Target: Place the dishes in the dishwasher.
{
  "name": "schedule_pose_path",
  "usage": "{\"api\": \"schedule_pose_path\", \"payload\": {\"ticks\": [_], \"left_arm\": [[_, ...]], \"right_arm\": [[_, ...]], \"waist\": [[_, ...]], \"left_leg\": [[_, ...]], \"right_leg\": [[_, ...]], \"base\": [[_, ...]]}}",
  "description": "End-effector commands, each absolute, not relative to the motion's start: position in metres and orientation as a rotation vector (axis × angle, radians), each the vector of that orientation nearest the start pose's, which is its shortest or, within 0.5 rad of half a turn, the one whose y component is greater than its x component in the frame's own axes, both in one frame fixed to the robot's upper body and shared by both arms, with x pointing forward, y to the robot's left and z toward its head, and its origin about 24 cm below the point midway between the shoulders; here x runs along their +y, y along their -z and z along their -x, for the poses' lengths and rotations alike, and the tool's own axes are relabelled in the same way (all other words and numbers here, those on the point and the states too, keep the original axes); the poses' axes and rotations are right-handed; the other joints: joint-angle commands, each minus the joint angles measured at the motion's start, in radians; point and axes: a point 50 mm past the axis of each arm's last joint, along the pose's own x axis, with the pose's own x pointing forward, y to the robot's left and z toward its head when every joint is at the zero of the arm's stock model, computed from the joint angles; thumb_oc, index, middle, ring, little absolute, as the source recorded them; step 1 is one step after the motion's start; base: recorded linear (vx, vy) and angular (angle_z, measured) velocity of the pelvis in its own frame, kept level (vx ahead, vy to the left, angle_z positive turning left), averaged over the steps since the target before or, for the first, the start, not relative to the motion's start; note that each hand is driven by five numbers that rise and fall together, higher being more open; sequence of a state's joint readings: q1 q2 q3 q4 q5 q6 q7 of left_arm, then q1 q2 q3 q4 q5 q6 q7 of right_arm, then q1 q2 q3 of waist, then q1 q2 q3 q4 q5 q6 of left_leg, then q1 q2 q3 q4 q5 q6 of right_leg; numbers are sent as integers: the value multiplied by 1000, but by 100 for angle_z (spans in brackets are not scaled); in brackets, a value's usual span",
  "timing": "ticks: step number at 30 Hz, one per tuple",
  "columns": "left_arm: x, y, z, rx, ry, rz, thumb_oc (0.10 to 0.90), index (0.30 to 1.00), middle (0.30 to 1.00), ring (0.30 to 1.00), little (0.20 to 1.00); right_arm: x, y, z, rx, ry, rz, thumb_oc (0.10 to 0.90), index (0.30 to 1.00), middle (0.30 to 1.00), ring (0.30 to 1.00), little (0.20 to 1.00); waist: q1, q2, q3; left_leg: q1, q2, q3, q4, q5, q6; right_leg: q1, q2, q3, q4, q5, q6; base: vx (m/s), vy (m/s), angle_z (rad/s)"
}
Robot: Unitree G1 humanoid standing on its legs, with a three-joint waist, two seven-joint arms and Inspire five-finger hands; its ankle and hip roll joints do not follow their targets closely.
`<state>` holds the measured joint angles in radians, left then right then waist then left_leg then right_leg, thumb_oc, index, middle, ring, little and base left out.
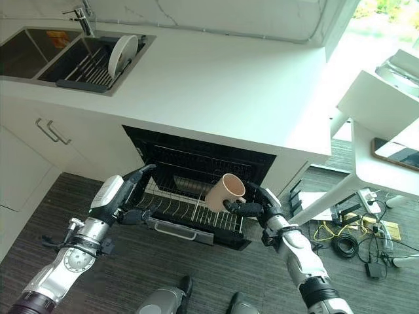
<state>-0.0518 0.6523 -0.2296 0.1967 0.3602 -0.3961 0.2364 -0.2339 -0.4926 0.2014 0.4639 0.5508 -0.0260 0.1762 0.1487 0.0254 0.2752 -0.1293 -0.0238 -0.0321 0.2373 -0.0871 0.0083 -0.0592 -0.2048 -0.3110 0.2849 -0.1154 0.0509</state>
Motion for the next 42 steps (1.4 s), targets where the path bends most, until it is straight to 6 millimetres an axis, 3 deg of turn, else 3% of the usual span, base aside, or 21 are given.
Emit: {"api": "schedule_pose_path", "payload": {"ticks": [1, 11, 25, 29, 34, 42], "left_arm": [[207, -107, -255, -552, 181, -906, 800, 900, 900, 900, 900], [202, -124, -262, -618, 205, -928, 800, 900, 900, 900, 900], [188, -132, -263, -669, 261, -923, 800, 900, 900, 900, 900], [189, -132, -262, -670, 261, -918, 800, 900, 900, 900, 900], [188, -133, -261, -674, 269, -927, 800, 900, 900, 900, 900], [186, -138, -263, -703, 282, -943, 800, 900, 900, 900, 900]], "right_arm": [[-227, -78, -318, -9, -221, 93, 400, 300, 300, 300, 300], [-226, -102, -343, -30, -212, 195, 400, 300, 300, 300, 300], [-217, -124, -359, -89, -211, 242, 400, 300, 300, 300, 300], [-215, -122, -360, -75, -206, 291, 400, 300, 300, 300, 300], [-220, -107, -357, -31, -208, 472, 400, 300, 300, 300, 300], [-239, -94, -353, 25, -158, 490, 400, 300, 300, 300, 300]], "waist": [[3, 1, -39], [29, 18, 40], [44, 49, 108], [44, 54, 114], [49, 52, 124], [57, 52, 151]], "left_leg": [[-26, 106, 38, 63, -83, -63], [-73, 85, 7, 63, -61, -60], [-117, 68, -1, 63, -40, -57], [-117, 64, 1, 63, -41, -56], [-114, 64, 0, 63, -41, -55], [-120, 60, -8, 63, -39, -52]], "right_leg": [[-15, -73, 43, 15, -33, 102], [-51, -83, 44, 15, -18, 106], [-81, -105, 31, 15, 1, 109], [-81, -108, 31, 15, 3, 110], [-77, -112, 26, 15, 7, 112], [-81, -114, 19, 15, 16, 116]], "base": [[15, 31, 2], [-36, 15, 10], [-21, 27, 5], [13, 29, 3], [0, 0, 0], [-17, -28, 6]]}}
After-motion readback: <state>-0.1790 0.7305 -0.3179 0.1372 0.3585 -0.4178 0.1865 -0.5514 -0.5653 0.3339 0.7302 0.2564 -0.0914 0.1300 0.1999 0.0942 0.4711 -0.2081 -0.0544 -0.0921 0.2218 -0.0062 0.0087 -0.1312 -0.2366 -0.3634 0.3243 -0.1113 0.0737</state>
